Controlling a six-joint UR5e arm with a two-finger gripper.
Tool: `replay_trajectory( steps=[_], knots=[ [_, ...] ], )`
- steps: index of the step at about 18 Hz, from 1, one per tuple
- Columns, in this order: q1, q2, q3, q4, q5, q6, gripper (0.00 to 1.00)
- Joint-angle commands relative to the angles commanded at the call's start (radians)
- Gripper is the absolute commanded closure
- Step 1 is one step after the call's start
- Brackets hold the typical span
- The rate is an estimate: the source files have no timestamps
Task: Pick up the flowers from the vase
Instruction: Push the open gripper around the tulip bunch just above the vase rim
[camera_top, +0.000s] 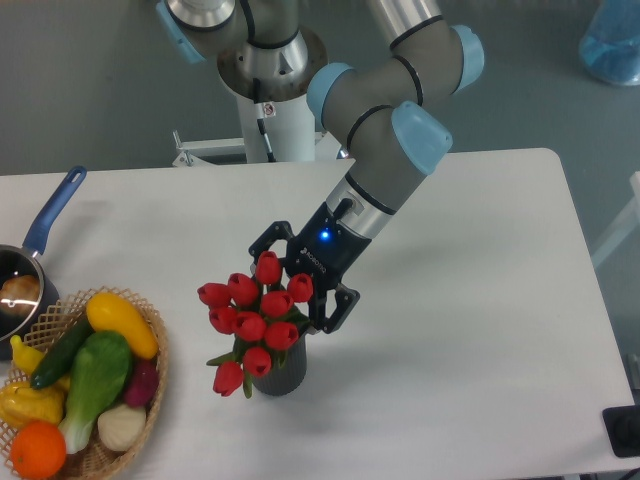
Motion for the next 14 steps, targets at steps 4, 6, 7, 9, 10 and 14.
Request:
replay_trajectory(
  steps=[4, 6, 7, 9, 10, 14],
  knots=[
    [0.006, -0.002, 0.000, 0.000, -0.034, -0.002, 0.23],
    [0.008, -0.005, 0.000, 0.000, -0.043, -0.003, 0.37],
    [0.008, -0.005, 0.000, 0.000, -0.049, -0.005, 0.40],
    [0.008, -0.009, 0.000, 0.000, -0.051, -0.003, 0.49],
    [0.009, -0.012, 0.000, 0.000, -0.051, -0.003, 0.51],
    [0.018, -0.014, -0.002, 0.000, -0.051, -0.003, 0.55]
  ],
)
